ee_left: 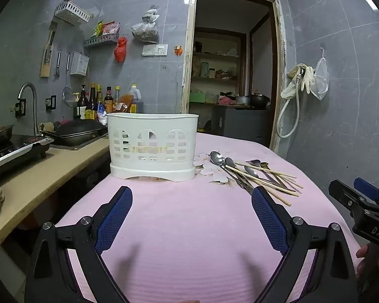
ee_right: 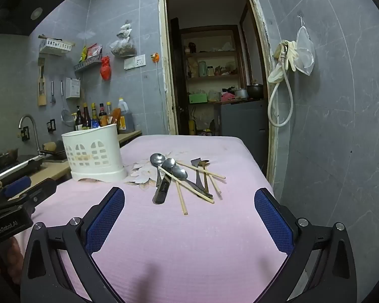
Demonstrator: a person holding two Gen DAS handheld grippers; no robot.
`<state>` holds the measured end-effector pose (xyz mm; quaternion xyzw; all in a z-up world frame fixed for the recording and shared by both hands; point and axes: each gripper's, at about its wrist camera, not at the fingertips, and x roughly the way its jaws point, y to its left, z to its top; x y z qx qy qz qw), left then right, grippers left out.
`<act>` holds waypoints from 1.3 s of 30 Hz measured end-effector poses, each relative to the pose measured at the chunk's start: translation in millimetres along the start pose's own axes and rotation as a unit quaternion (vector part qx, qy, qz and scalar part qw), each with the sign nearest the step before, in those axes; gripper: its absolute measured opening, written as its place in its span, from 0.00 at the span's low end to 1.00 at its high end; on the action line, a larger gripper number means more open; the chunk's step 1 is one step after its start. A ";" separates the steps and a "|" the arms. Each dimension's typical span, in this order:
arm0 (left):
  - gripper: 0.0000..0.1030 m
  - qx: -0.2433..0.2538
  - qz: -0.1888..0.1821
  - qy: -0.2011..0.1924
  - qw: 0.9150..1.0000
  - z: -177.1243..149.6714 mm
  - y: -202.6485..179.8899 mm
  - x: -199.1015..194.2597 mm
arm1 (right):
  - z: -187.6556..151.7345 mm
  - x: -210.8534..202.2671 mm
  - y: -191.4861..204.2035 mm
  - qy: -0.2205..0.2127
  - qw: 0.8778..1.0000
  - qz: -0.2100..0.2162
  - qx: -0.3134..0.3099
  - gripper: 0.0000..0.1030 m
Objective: Organize utensils
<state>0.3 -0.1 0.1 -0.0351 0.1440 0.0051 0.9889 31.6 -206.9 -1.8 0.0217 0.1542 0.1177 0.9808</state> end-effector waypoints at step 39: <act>0.90 0.001 0.005 -0.003 1.000 0.6 -0.8 -2.6 | 1.4 1.6 -2.1 0.003 1.000 -0.003 -0.001 1.00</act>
